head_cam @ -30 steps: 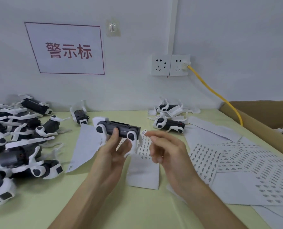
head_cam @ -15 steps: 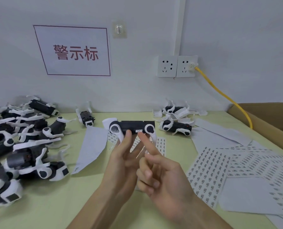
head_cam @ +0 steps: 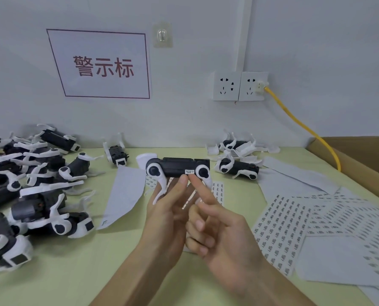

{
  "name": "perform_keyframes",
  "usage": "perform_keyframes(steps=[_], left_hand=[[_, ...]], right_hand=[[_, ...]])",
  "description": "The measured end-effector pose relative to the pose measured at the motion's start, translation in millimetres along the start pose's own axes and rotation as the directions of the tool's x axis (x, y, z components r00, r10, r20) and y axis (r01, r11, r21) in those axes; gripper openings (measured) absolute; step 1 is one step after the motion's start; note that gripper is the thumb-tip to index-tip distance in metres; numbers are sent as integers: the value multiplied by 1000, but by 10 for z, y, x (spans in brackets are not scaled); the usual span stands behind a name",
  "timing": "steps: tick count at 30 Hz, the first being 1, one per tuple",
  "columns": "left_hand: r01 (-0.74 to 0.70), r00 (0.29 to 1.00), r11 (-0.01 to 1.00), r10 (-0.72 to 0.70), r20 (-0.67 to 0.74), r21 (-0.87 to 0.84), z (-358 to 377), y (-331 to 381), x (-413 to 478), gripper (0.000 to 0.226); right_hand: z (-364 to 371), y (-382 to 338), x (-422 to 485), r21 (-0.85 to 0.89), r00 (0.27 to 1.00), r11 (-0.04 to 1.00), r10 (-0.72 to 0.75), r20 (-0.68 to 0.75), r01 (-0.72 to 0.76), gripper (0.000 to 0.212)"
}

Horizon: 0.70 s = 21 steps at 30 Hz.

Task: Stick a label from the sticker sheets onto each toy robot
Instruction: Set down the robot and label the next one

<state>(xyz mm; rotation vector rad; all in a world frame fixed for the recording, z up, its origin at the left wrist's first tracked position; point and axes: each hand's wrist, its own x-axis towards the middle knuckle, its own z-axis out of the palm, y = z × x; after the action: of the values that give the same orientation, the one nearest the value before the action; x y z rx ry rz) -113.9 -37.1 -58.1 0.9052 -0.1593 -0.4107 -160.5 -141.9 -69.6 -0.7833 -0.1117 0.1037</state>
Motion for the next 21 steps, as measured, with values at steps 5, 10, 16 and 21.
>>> perform_keyframes(steps=[5,10,16,21], left_hand=[[-50,999,999,50,-8,-5,0,-1,23,35],[-94,995,995,94,-21,-18,-18,-7,47,37],[-100,995,995,100,-22,-30,-14,-1,56,41],[-68,997,997,69,-32,23,-25,1,47,46]], right_hand=[[9,-1,3,-22,1000,1000,-10,-3,10,50],[17,7,-3,-41,1000,999,-13,16,14,49],[10,7,-2,-33,1000,999,-10,16,11,49],[9,10,-2,-43,1000,999,-13,8,13,51]])
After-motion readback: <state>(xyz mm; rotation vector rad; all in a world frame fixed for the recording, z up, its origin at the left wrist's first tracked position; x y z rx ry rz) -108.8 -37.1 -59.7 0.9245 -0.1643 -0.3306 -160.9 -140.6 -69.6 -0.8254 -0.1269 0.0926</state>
